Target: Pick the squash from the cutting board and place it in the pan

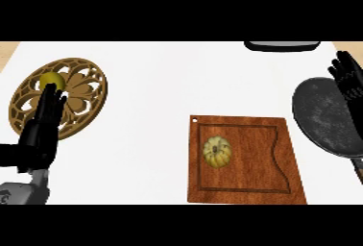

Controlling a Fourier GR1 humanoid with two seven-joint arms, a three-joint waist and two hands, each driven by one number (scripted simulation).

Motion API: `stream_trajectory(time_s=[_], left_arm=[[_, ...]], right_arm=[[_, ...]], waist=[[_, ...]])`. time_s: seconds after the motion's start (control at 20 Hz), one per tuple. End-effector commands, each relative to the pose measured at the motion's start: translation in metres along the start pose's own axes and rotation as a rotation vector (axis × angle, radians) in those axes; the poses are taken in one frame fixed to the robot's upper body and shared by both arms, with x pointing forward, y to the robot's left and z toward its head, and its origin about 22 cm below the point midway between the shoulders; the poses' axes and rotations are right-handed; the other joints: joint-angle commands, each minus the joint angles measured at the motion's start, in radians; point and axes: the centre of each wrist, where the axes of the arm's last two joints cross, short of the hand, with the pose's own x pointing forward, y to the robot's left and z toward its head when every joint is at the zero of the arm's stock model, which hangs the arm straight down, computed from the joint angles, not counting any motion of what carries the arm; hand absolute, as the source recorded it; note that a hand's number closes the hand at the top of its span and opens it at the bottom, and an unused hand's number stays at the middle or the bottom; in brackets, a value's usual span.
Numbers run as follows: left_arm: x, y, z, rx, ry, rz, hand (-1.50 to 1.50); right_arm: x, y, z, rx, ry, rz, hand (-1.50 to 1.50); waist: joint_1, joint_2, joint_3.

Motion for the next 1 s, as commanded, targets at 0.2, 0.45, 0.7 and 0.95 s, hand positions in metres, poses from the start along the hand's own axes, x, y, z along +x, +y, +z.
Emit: stream_trajectory(time_s=[0.2, 0.45, 0.7, 0.95], left_arm=[[-0.003, -0.062, 0.012, -0.218, -0.037, 0.068, 0.0], [-0.002, -0.083, 0.03, -0.264, 0.005, 0.105, 0.0], [-0.007, -0.097, 0.037, -0.271, 0.019, 0.11, 0.0], [-0.001, -0.088, 0.042, -0.301, 0.005, 0.117, 0.0]], right_arm=[[0.059, 0.11, -0.038, 0.27, 0.035, 0.014, 1.5], [0.062, 0.114, 0.004, 0.043, 0.171, 0.254, -1.5], [0.105, 0.103, 0.025, 0.162, 0.178, 0.511, -1.5], [0.136, 0.118, 0.018, 0.268, 0.22, 0.632, -1.5]], waist=[[0.045, -0.036, 0.005], [-0.012, -0.052, 0.006], [-0.002, -0.045, 0.006], [0.02, -0.041, 0.007]])
